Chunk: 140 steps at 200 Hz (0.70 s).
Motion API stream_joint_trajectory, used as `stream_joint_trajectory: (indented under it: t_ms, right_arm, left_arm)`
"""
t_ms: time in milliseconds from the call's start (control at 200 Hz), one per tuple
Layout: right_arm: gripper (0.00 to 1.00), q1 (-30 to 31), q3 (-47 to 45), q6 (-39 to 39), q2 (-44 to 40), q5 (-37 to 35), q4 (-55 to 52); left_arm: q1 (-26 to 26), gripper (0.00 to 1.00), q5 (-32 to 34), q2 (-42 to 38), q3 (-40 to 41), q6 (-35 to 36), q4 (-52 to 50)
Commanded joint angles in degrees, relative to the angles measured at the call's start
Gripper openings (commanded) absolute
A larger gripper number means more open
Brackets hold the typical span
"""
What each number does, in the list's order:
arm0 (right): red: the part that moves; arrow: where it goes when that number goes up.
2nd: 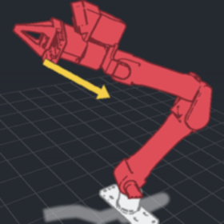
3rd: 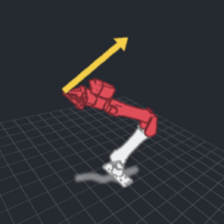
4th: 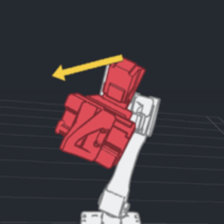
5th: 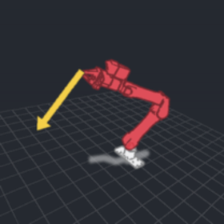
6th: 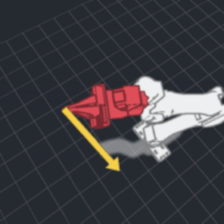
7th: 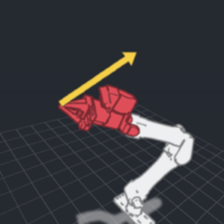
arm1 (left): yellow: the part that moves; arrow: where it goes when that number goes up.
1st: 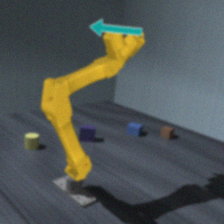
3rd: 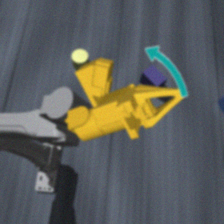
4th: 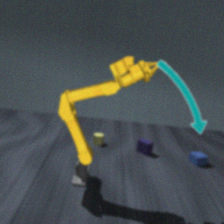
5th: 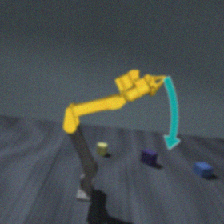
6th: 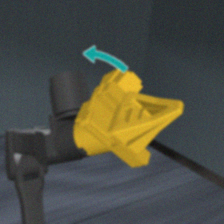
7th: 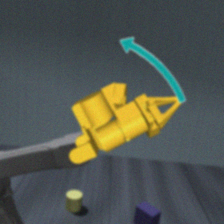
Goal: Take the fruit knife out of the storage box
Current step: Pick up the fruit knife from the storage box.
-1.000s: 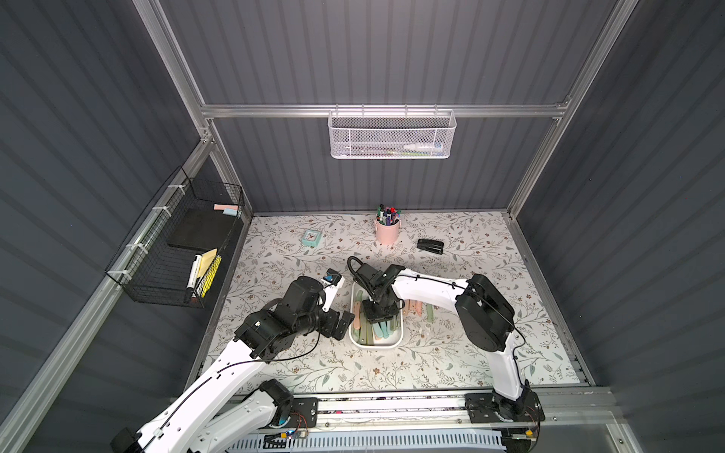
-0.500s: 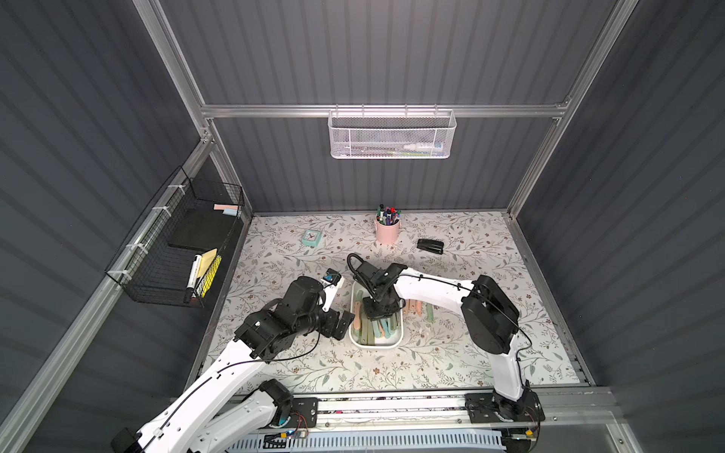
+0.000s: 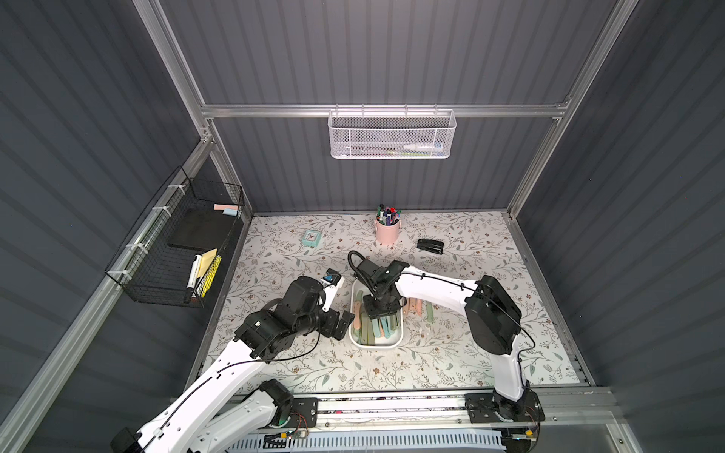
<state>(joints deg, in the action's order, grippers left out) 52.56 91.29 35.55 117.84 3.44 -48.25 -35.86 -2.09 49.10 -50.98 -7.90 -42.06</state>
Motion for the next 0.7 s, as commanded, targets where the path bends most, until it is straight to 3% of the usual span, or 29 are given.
stream_joint_trajectory:
  t_ms: [0, 195, 430, 695]
  right_arm:
    - [0.45, 0.4, 1.6, 0.4, 2.5, 2.0, -2.7]
    - [0.42, 0.6, 3.1, 0.5, 5.0, 1.9, -4.1]
    - [0.27, 0.7, 4.6, 0.4, 6.9, 0.4, -6.3]
    - [0.2, 0.6, 4.5, 0.9, 4.3, -3.0, -6.2]
  left_arm:
    - [-0.1, 0.99, -0.2, -0.7, 0.2, -0.5, -0.4]
    - [-0.1, 0.99, -0.2, -1.0, 0.3, -0.6, -0.5]
    - [-0.1, 1.0, 0.0, -1.4, 0.3, -0.8, -0.5]
    - [-0.2, 0.99, -0.1, -1.2, 0.3, -0.7, -0.5]
